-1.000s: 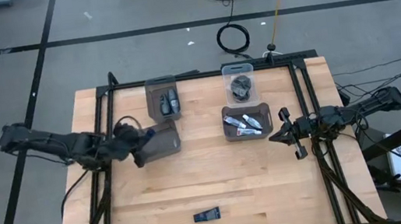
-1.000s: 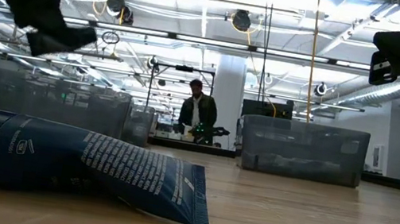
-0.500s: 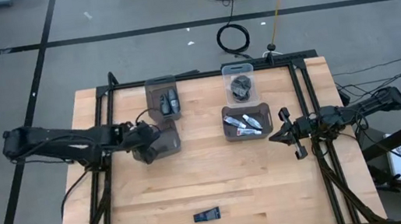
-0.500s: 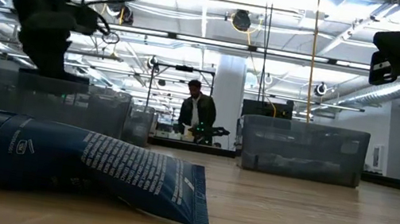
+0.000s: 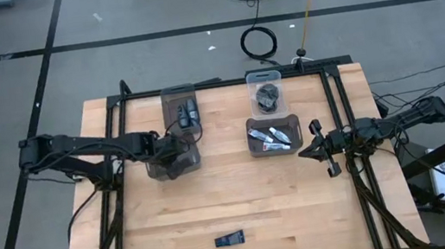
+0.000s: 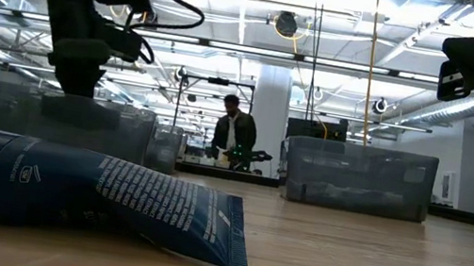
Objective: Pick & Place Travel size toiletries
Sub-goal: Put the top dark blue shave cream into the bottom left black bin
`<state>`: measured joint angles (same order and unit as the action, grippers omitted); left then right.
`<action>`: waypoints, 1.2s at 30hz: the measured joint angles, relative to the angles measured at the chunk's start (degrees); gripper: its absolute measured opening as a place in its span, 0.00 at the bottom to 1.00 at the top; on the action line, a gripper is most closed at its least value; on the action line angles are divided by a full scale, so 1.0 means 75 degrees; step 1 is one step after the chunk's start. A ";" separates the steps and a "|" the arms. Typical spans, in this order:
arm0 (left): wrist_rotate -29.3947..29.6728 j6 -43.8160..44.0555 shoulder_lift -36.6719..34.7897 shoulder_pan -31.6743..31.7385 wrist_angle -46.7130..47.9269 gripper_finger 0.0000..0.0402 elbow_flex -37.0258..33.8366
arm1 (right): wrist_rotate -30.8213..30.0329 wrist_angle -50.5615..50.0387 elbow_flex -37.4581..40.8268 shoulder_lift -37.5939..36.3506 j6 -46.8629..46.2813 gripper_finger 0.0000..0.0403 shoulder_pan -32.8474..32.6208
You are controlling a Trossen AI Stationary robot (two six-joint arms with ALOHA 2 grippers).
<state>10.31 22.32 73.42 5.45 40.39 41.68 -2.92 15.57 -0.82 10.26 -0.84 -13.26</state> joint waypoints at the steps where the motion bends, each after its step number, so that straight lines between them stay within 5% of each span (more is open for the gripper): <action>1: 0.0001 0.0007 0.0018 0.0000 0.0004 0.03 0.0017 | 0.0003 -0.0001 0.0000 0.0000 0.0000 0.00 -0.0001; 10: 0.0003 0.0083 0.0016 0.0000 -0.0004 0.13 0.0022 | 0.0003 -0.0003 0.0000 -0.0003 0.0001 0.00 0.0000; 31: -0.0108 0.0560 0.0013 0.0000 -0.0019 0.15 0.0022 | 0.0003 -0.0003 0.0000 0.0000 0.0002 0.00 0.0000; 36: -0.0108 0.0783 0.0011 0.0000 -0.0022 0.23 0.0022 | 0.0003 -0.0003 0.0000 0.0000 0.0000 0.00 0.0000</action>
<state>9.50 28.19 73.50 5.45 40.23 41.85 -2.90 15.55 -0.82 10.26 -0.84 -13.26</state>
